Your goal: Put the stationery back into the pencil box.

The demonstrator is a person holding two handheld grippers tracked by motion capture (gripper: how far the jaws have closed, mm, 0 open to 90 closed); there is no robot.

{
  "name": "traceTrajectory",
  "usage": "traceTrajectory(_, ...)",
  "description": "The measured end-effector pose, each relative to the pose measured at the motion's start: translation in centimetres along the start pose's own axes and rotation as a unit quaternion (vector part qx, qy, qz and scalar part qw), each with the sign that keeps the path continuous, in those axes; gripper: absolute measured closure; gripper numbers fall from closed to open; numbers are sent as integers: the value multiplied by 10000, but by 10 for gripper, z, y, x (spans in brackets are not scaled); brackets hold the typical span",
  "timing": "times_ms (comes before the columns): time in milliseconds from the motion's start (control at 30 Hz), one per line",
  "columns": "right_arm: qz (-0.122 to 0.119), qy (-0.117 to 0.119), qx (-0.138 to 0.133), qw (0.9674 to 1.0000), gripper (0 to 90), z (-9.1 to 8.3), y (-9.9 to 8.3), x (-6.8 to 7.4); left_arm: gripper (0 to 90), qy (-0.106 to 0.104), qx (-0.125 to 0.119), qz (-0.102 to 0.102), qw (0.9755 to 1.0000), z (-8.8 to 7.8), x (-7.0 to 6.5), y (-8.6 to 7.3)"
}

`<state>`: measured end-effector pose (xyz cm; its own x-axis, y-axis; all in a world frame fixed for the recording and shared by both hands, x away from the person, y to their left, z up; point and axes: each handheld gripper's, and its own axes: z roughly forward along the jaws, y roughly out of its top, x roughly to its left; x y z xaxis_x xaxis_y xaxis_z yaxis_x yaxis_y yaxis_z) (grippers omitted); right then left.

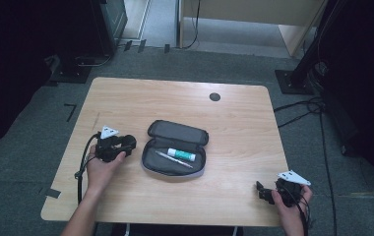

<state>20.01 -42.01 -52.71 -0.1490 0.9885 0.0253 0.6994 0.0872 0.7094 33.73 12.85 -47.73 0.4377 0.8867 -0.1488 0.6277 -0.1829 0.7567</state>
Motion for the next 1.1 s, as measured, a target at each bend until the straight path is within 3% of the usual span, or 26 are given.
traceTrajectory(533,13,-3,-5,10000,0,0,0,0,422,-292,-251,160,9991,-10,-22,18)
traceTrajectory(1100,7,-3,-8,10000,0,0,0,0,422,-756,-323,332,9961,0,-58,36)
